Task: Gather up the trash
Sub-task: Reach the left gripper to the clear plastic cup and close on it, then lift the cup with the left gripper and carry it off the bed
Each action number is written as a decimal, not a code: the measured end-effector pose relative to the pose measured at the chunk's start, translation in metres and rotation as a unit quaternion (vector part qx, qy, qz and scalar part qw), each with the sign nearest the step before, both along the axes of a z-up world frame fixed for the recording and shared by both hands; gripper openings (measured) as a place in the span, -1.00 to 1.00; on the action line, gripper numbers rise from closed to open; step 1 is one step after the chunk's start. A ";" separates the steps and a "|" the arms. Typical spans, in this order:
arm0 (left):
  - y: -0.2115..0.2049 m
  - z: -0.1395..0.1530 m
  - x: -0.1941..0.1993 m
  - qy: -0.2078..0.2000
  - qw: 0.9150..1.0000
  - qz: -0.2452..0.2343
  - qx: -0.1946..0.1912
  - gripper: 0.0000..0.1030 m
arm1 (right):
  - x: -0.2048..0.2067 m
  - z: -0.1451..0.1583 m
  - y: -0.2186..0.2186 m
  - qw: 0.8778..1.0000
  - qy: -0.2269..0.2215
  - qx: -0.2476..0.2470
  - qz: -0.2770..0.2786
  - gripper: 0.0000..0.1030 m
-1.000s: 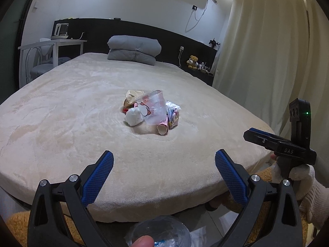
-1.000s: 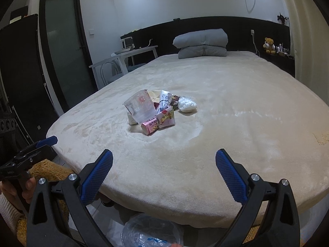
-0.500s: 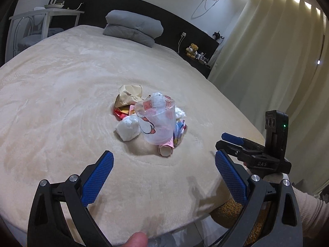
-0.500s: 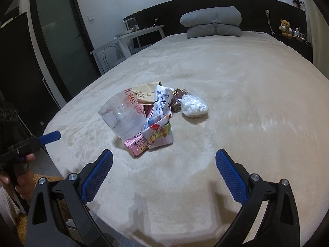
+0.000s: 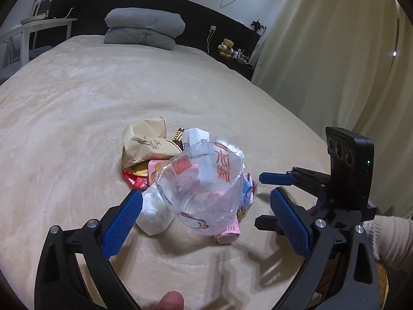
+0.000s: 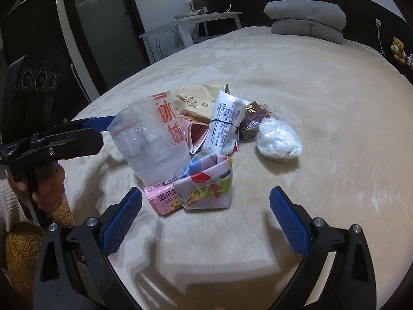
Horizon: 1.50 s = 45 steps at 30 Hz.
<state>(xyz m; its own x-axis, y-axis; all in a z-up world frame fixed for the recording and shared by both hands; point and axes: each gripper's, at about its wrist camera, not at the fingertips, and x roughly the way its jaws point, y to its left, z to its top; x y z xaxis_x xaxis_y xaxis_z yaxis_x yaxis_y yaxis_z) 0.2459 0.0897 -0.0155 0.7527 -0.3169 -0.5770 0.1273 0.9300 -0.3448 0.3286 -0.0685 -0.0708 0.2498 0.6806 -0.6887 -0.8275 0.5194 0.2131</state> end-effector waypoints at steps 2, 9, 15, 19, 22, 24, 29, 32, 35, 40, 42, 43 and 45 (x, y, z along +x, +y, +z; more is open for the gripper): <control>0.003 -0.004 0.008 -0.001 1.000 -0.009 -0.005 0.88 | 0.006 -0.003 0.003 1.000 0.006 0.004 0.003 0.80; 0.005 -0.011 0.024 -0.005 1.000 -0.009 -0.006 0.86 | 0.016 -0.011 0.008 1.000 0.021 0.000 0.012 0.37; 0.012 -0.015 0.028 0.002 1.000 -0.004 -0.025 0.51 | 0.014 -0.007 0.001 1.000 0.018 0.011 0.016 -0.08; 0.011 -0.013 0.026 -0.003 1.000 -0.008 -0.018 0.39 | 0.012 -0.004 -0.003 1.000 0.014 0.012 0.017 -0.08; 0.009 -0.008 0.019 -0.013 1.000 -0.010 -0.013 0.38 | 0.011 0.000 -0.007 1.000 0.009 0.016 0.013 -0.09; 0.010 -0.005 0.015 -0.018 1.000 -0.008 -0.018 0.38 | 0.012 0.003 -0.011 1.000 0.005 0.020 0.007 -0.09; 0.014 0.007 0.006 -0.038 0.999 0.003 -0.024 0.38 | 0.007 0.013 -0.022 1.000 -0.003 0.029 -0.008 -0.09; 0.014 0.016 -0.002 -0.050 0.998 0.006 -0.028 0.38 | 0.001 0.020 -0.027 0.999 -0.007 0.034 -0.017 -0.09; 0.014 0.025 -0.012 -0.063 0.997 0.012 -0.031 0.38 | -0.008 0.030 -0.035 0.999 -0.014 0.043 -0.029 -0.09; 0.014 0.036 -0.032 -0.079 0.996 0.029 -0.037 0.38 | -0.025 0.045 -0.050 0.997 -0.026 0.059 -0.049 -0.09; 0.012 0.041 -0.041 -0.086 0.995 0.032 -0.038 0.38 | -0.031 0.051 -0.055 0.996 -0.031 0.066 -0.058 -0.09; 0.012 0.043 -0.046 -0.090 0.995 0.034 -0.037 0.38 | -0.035 0.054 -0.059 0.995 -0.033 0.070 -0.063 -0.09; 0.009 0.049 -0.057 -0.101 0.994 0.037 -0.033 0.38 | -0.042 0.058 -0.068 0.994 -0.035 0.081 -0.072 -0.09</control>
<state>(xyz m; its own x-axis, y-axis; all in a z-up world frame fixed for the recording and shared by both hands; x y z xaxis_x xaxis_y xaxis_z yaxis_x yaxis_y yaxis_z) 0.1888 0.0988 0.0333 0.8738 -0.2880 -0.3918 0.1316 0.9157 -0.3796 0.2865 -0.1364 -0.0129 0.3958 0.7342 -0.5516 -0.7624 0.5976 0.2484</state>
